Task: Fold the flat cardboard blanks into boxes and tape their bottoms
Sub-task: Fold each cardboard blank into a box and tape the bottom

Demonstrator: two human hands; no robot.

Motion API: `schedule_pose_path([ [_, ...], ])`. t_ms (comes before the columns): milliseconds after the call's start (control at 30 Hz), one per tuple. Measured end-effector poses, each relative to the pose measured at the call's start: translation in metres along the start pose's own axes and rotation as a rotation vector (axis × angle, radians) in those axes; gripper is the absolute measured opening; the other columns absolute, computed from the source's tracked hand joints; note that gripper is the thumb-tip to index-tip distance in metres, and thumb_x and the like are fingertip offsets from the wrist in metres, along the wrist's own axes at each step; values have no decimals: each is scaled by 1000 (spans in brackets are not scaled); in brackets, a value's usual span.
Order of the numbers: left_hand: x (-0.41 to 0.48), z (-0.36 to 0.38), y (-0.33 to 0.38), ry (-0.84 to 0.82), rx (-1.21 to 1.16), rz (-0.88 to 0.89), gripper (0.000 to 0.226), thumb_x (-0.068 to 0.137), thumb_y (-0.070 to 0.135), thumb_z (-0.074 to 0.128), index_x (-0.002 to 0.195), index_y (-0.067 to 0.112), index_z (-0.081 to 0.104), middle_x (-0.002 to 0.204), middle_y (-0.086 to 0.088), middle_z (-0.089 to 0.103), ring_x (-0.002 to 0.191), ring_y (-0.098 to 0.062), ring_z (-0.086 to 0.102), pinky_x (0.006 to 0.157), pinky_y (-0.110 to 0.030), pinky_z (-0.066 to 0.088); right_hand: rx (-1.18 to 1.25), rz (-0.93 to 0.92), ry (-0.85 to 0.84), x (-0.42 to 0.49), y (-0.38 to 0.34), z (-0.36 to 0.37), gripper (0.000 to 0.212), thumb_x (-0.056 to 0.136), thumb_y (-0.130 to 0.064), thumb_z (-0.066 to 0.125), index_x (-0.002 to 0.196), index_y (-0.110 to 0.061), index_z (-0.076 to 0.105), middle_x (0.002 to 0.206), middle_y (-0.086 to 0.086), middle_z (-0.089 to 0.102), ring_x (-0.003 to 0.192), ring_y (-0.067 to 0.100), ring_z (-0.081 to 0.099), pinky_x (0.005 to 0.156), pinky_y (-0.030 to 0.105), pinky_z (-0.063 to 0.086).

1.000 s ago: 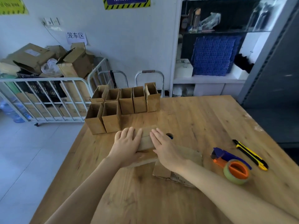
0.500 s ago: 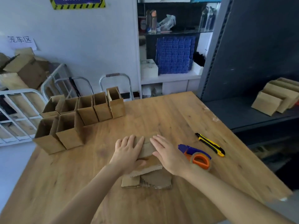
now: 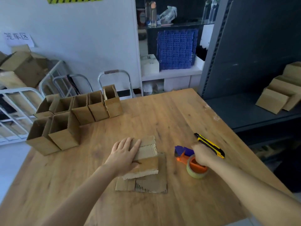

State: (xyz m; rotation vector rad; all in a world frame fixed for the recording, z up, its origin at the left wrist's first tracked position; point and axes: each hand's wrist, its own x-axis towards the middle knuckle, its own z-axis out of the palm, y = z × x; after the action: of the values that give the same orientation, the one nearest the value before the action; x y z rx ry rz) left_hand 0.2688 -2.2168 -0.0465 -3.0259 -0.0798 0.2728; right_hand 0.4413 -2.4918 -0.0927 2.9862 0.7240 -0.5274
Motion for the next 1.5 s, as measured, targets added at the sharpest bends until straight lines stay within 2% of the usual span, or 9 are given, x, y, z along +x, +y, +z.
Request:
schedule_pose_path([
  [233,0,1,1,-6,-4,-18,90,91,64,41,152,25,-12,159,-9,1,146,-27,1,118,-42,0,39,31,-90,12,4,9,17,90,-11,48,75,-19,49,73,-3,51,64,12,49,49,22,34],
  [433,-2,-6,2,10,-49,-51,94,88,63,46,153,22,-8,157,-9,7,144,-28,6,119,-40,3,254,-48,-200,27,14,2,22,64,-31,61,71,-17,45,79,2,54,71,20,55,56,32,43],
  [567,-9,-7,-2,48,-117,-97,97,85,64,51,154,21,-3,155,-11,13,142,-28,10,118,-40,11,509,-23,-219,33,9,-5,26,69,-30,59,88,-18,47,86,4,60,78,21,60,65,33,50],
  [733,-28,-15,-18,89,-129,-183,96,85,59,56,154,22,0,153,-10,14,141,-28,12,117,-41,14,766,-145,-231,34,-31,-40,26,81,-10,58,105,-15,50,88,10,57,72,20,54,64,32,44],
  [900,-54,-14,-52,69,-107,-247,94,86,57,57,153,26,-1,154,-7,12,141,-25,10,117,-39,16,845,-282,-171,26,-85,-67,31,83,-10,60,110,-22,51,90,6,62,72,17,55,65,29,43],
  [1000,-74,-7,-75,31,-113,-261,92,87,57,56,153,29,-2,154,-4,11,141,-24,9,117,-38,15,850,-350,-99,17,-121,-75,38,81,-11,64,113,-28,53,101,0,65,87,18,63,74,34,50],
  [1167,-108,7,-116,-3,-127,-240,93,86,58,56,152,32,-5,155,-4,9,143,-23,6,119,-39,16,882,-411,-84,-3,-184,-79,45,81,-8,67,121,-24,53,104,-2,63,91,12,61,69,22,47],
  [1367,-143,29,-147,-56,-152,-183,91,87,53,57,153,33,-3,157,-2,5,144,-22,2,118,-34,11,956,-478,-32,-23,-258,-75,55,79,0,67,127,-22,51,104,-4,61,89,10,60,66,17,48],
  [1500,-151,48,-159,-15,-158,-122,89,90,54,52,152,32,-8,160,-4,-1,147,-21,-8,114,-31,-10,1046,-507,-22,-29,-295,-68,63,73,5,68,128,-22,52,103,-8,62,86,7,60,68,17,50],
])
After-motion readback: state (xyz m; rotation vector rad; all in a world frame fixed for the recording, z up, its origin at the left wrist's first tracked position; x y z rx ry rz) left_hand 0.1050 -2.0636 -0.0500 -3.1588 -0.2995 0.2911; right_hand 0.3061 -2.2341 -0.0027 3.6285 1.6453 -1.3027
